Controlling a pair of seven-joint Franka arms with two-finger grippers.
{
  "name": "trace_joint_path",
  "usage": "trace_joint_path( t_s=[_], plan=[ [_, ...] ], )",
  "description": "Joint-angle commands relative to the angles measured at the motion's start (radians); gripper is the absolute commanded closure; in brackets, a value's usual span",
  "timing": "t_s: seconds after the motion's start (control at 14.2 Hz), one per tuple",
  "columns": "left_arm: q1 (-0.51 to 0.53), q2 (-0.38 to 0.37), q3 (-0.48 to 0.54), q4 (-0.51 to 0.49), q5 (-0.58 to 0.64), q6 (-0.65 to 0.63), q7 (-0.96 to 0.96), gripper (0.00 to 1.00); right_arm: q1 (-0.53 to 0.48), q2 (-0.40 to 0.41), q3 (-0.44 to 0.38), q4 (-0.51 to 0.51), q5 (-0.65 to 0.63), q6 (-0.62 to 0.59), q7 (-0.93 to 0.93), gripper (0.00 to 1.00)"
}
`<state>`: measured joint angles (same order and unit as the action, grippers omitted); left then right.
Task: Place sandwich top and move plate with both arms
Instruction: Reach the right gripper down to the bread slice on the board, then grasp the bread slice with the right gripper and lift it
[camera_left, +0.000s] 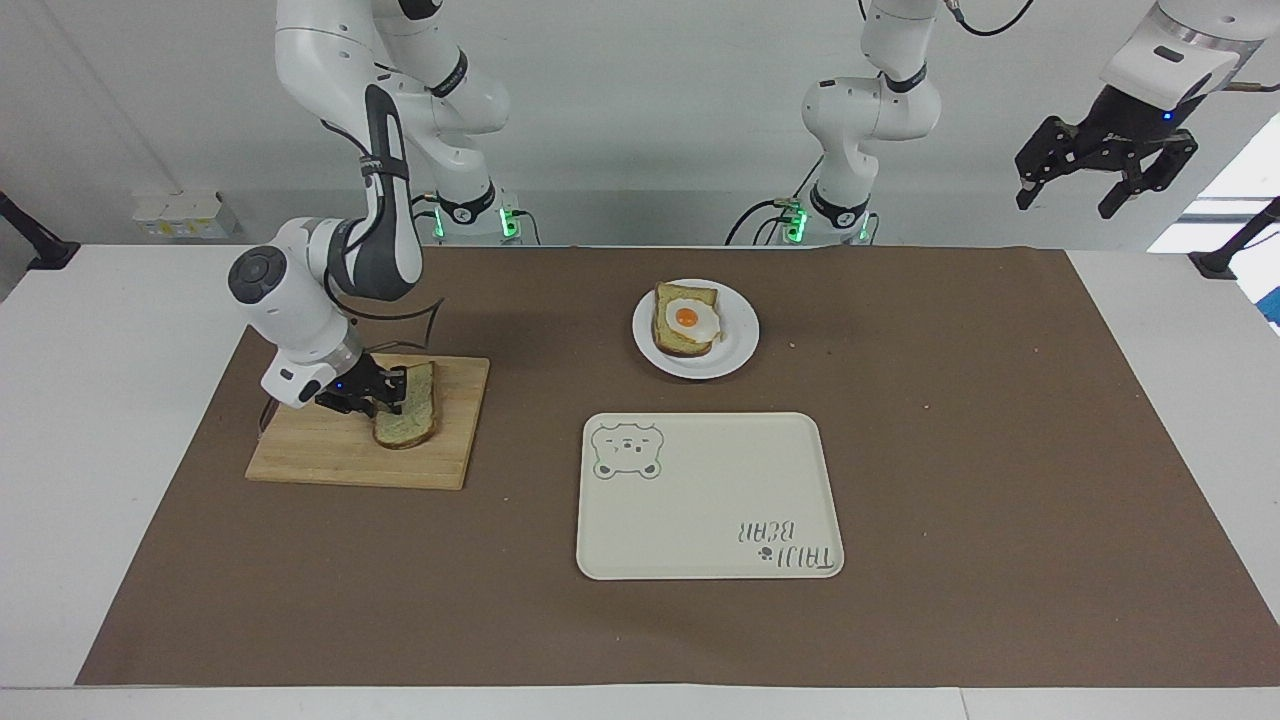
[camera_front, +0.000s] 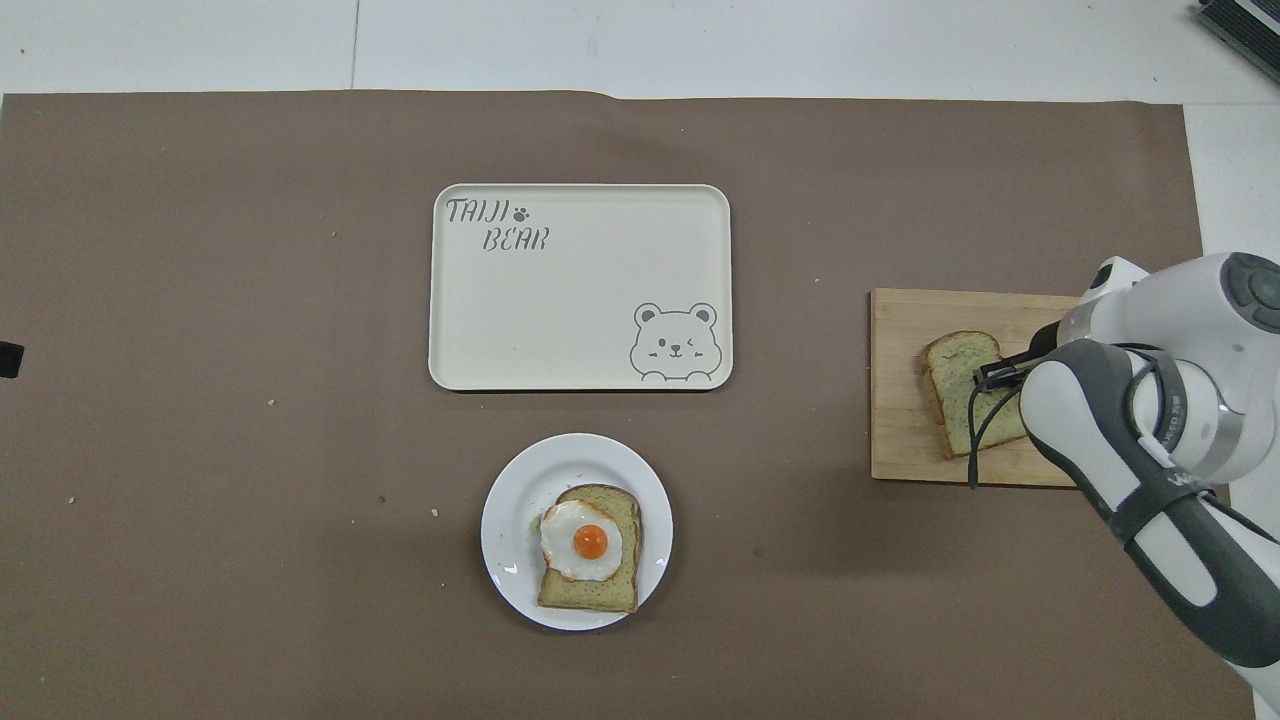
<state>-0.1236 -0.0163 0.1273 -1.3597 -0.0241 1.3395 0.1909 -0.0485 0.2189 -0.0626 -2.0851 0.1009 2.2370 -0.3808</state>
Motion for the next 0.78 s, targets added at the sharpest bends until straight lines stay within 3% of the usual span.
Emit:
trace_joint_path(
  t_s=[0.0, 0.35, 0.71],
  plan=[
    [0.005, -0.027, -0.005, -0.032, -0.002, 0.004, -0.010, 0.00, -0.008, 0.027, 0.007, 0.019, -0.004, 0.006, 0.010, 1.00],
    [0.005, -0.027, -0.005, -0.032, -0.002, 0.004, -0.010, 0.00, -0.002, 0.008, 0.007, 0.045, -0.006, -0.032, 0.013, 1.00],
    [0.005, -0.027, -0.005, -0.032, -0.002, 0.004, -0.010, 0.00, -0.010, -0.038, 0.007, 0.160, 0.006, -0.241, 0.011, 1.00]
  ],
)
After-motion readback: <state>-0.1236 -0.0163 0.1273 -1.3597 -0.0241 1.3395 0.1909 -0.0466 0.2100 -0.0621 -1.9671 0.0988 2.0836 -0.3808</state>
